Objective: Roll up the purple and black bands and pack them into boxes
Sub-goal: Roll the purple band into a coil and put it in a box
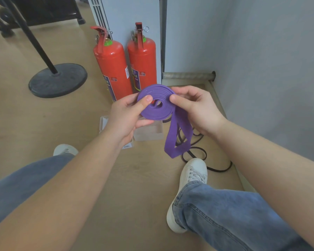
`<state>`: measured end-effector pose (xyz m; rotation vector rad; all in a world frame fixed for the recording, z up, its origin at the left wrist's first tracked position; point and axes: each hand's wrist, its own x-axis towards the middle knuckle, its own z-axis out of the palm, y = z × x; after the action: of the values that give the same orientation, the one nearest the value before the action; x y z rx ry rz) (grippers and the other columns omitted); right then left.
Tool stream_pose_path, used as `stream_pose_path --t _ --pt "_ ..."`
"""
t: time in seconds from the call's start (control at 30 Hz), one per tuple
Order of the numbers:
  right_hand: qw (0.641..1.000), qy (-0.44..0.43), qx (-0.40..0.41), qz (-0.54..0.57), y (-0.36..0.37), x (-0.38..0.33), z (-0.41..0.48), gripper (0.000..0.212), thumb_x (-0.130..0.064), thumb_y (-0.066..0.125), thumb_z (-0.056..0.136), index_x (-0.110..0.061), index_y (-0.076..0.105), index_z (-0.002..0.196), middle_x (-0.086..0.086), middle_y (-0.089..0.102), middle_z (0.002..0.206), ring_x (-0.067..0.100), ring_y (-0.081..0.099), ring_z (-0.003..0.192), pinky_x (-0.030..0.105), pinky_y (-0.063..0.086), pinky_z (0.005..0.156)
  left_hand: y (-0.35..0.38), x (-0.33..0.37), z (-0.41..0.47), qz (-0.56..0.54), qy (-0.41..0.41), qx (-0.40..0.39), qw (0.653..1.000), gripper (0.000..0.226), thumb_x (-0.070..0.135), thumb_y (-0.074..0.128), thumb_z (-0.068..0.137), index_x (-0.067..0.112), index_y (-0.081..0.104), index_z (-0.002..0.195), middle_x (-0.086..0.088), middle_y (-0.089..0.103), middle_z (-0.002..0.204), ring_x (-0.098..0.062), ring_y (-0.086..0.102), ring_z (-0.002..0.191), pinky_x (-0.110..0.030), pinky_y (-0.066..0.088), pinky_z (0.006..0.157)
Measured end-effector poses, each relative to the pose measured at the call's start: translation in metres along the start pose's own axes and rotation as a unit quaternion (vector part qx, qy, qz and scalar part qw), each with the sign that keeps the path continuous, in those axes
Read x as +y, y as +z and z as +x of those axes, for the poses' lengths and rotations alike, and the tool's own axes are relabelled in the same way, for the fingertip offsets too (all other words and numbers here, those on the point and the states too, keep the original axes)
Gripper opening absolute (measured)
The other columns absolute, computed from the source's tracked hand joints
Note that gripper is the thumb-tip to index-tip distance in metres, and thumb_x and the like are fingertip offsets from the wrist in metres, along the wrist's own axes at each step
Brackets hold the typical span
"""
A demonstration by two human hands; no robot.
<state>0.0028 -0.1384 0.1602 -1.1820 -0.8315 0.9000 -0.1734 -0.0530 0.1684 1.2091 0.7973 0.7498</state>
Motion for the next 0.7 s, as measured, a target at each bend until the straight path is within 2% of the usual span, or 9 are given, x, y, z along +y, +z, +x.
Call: stream_pose_path --t 0.07,0.13,0.27,0.33,0.43,0.53,0.7 --pt "0.997 0.032 -0.015 0.068 0.001 0.003 0.0 0.019 0.004 0.067 0.092 -0.009 0.072 0.105 0.008 0.079 0.097 0.021 0.075 0.089 0.036 0.058 0.087 0.0 -0.001 -0.001 -0.021 -0.005 -0.005 1.0 0.023 0.02 0.063 0.097 0.014 0.068 0.119 -0.006 0.078 0.107 -0.022 0.075 0.096 -0.034 0.062 0.072" --pt "0.996 0.04 -0.021 0.08 0.003 0.005 0.0 0.027 0.009 0.065 0.091 -0.012 0.072 0.107 0.008 0.079 0.098 0.022 0.075 0.092 0.04 0.058 0.09 0.0 -0.002 -0.001 -0.035 -0.009 -0.016 0.999 0.024 0.019 0.061 0.099 0.012 0.067 0.121 -0.008 0.077 0.11 -0.023 0.075 0.098 -0.033 0.061 0.071" --pt "1.0 0.006 -0.005 0.02 0.004 0.003 -0.001 0.031 0.01 0.067 0.09 -0.017 0.073 0.105 0.001 0.08 0.093 0.016 0.076 0.088 0.03 0.059 0.084 -0.002 0.001 0.002 -0.02 -0.039 -0.05 0.998 0.023 0.019 0.06 0.099 0.01 0.067 0.12 -0.008 0.076 0.11 -0.023 0.074 0.101 -0.038 0.063 0.079" --pt "1.0 -0.001 0.001 -0.019 0.0 -0.001 -0.001 0.031 0.008 0.068 0.09 -0.018 0.073 0.106 -0.002 0.08 0.09 0.011 0.076 0.085 0.025 0.058 0.079 -0.004 0.004 0.004 0.036 -0.03 -0.05 0.998 0.021 0.02 0.063 0.098 0.015 0.069 0.117 -0.002 0.077 0.111 -0.017 0.074 0.102 -0.041 0.062 0.084" --pt "0.996 -0.005 -0.026 -0.081 -0.004 -0.006 -0.002 0.03 0.005 0.069 0.091 -0.016 0.073 0.113 -0.003 0.08 0.093 0.01 0.075 0.088 0.023 0.058 0.08 -0.006 0.005 0.006 0.102 0.005 -0.045 0.994 0.032 0.026 0.067 0.096 0.022 0.065 0.127 0.004 0.072 0.12 -0.011 0.071 0.106 -0.043 0.062 0.079" --pt "0.994 0.007 -0.052 -0.093 -0.007 -0.008 -0.003 0.031 0.004 0.068 0.092 -0.019 0.073 0.112 -0.003 0.08 0.094 0.01 0.076 0.089 0.022 0.058 0.08 -0.007 0.004 0.005 0.118 0.004 -0.064 0.991 0.029 0.026 0.062 0.099 0.019 0.066 0.127 0.0 0.074 0.117 -0.016 0.072 0.105 -0.047 0.062 0.076" --pt "0.995 0.04 -0.061 -0.065 -0.01 -0.008 0.001 0.017 -0.007 0.072 0.092 -0.019 0.08 0.101 0.008 0.079 0.103 0.022 0.075 0.096 0.036 0.058 0.09 -0.012 0.004 0.003 0.08 -0.024 -0.085 0.993 0.029 0.016 0.062 0.098 0.01 0.066 0.126 -0.01 0.073 0.117 -0.025 0.072 0.107 -0.05 0.061 0.077"
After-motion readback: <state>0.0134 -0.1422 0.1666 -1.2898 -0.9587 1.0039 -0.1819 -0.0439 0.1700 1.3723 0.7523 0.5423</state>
